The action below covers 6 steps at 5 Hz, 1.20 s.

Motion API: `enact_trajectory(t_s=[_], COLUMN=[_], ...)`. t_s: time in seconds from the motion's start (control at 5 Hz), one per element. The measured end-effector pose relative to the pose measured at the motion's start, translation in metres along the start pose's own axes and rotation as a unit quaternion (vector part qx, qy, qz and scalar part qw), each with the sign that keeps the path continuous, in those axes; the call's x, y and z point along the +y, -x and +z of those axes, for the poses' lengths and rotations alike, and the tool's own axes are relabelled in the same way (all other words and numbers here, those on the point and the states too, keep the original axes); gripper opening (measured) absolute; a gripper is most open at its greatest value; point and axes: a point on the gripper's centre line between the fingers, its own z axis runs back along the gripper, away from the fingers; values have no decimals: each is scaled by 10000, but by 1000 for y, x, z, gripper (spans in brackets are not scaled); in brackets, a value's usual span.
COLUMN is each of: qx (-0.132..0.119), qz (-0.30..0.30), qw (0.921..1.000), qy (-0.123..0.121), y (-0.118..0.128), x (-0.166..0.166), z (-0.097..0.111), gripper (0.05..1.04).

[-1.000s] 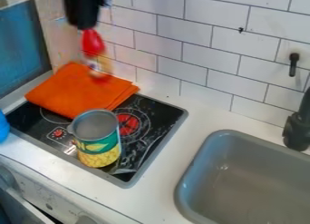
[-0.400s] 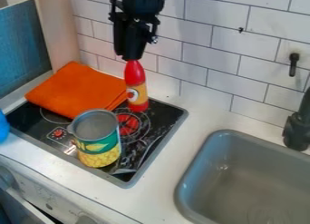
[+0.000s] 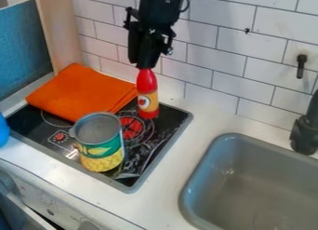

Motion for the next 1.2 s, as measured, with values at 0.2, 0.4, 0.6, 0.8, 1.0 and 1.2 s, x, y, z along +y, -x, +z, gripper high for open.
enact_trajectory(t_s=[0.2, 0.4, 0.6, 0.8, 1.0, 1.2], qx=[-3, 44, 76, 102, 55, 43], qz=[123, 165, 187, 153, 48, 54], qw=[9998, 9997, 9997, 9998, 9997, 9995], qy=[-137, -161, -157, -115, 220, 323], y=[-2, -4, -4, -4, -5, -5], x=[3, 4, 5, 4, -7, -8], z=[-12, -16, -17, -17, -17, -14], gripper=[328, 328, 328, 399, 679, 976])
